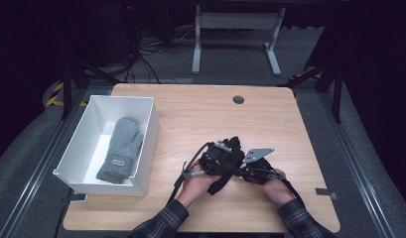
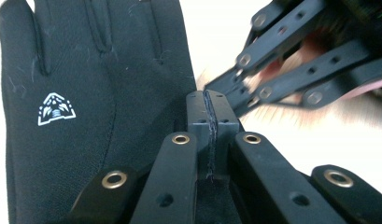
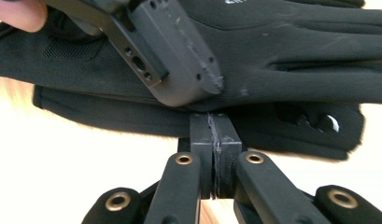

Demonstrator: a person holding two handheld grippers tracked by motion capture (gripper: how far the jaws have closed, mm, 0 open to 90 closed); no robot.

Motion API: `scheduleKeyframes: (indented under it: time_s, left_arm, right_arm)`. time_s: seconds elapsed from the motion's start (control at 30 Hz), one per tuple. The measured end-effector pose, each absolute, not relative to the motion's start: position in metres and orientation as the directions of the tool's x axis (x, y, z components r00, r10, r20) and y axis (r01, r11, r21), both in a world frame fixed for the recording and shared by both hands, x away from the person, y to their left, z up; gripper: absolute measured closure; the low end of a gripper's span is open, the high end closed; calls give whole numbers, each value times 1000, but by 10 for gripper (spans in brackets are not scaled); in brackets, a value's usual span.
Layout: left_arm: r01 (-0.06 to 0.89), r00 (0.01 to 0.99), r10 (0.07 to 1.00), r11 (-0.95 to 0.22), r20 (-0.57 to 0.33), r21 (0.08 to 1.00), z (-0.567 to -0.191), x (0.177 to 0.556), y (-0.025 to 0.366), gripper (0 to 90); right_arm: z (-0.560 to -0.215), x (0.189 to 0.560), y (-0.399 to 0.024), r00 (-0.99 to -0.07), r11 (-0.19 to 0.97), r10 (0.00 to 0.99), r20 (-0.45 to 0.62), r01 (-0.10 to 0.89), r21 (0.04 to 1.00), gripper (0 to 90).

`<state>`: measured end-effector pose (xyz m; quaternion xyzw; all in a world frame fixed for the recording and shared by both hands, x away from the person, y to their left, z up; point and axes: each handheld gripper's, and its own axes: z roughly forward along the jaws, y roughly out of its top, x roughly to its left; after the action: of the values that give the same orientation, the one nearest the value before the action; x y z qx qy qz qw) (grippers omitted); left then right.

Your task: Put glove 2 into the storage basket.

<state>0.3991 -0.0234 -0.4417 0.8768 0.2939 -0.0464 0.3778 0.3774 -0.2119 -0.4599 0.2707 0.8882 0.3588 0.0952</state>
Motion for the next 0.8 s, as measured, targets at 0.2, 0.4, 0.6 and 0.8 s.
scheduleKeyframes:
  time_s: [0.2, 0.4, 0.6, 0.8]
  left_arm:
    - [543, 830, 472, -570, -296, 616, -449, 399, -27, 895]
    - [534, 839, 447, -567, -310, 627, -449, 396, -27, 832]
    - [468, 877, 410, -613, -250, 637, -439, 386, -23, 770]
    - [462, 883, 399, -653, -246, 600, -445, 379, -17, 896]
  right_arm:
    - [-451, 375, -240, -797, 552, 603, 20, 435, 711, 892]
    - [-447, 378, -263, -736, 493, 677, 17, 470, 732, 611]
    - [-451, 381, -279, -688, 465, 725, 22, 513, 721, 438]
    - [-453, 379, -291, -666, 450, 745, 20, 526, 722, 410]
